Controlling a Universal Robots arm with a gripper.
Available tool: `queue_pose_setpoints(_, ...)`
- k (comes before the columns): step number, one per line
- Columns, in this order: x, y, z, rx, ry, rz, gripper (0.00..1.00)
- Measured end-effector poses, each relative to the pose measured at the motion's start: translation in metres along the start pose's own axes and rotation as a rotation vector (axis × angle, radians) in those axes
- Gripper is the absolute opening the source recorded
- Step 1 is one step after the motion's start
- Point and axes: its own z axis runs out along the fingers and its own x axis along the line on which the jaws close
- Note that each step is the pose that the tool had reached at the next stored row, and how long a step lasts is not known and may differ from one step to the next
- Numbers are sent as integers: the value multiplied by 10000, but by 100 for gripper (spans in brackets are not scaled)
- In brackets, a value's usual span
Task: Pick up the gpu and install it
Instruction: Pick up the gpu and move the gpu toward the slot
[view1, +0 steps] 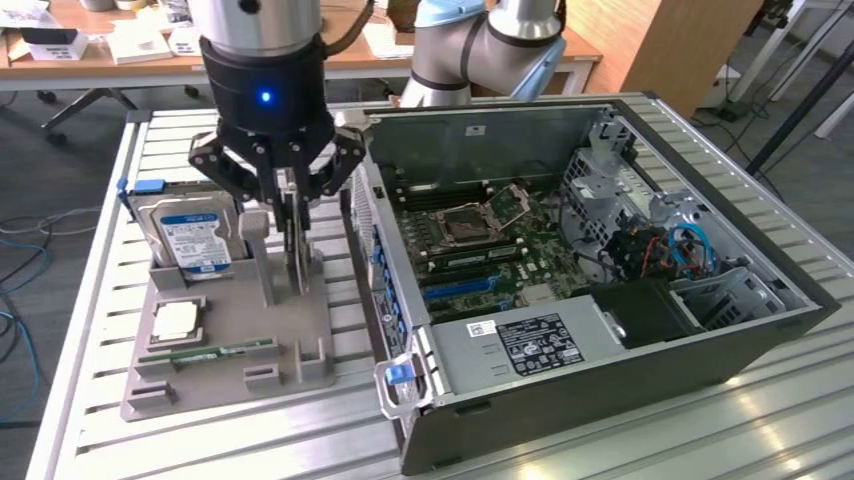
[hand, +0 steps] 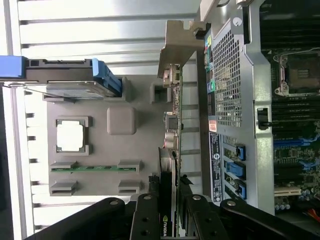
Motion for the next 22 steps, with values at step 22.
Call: queue_pose_setpoints(22, -10, 29, -661, 32, 17, -434, 26)
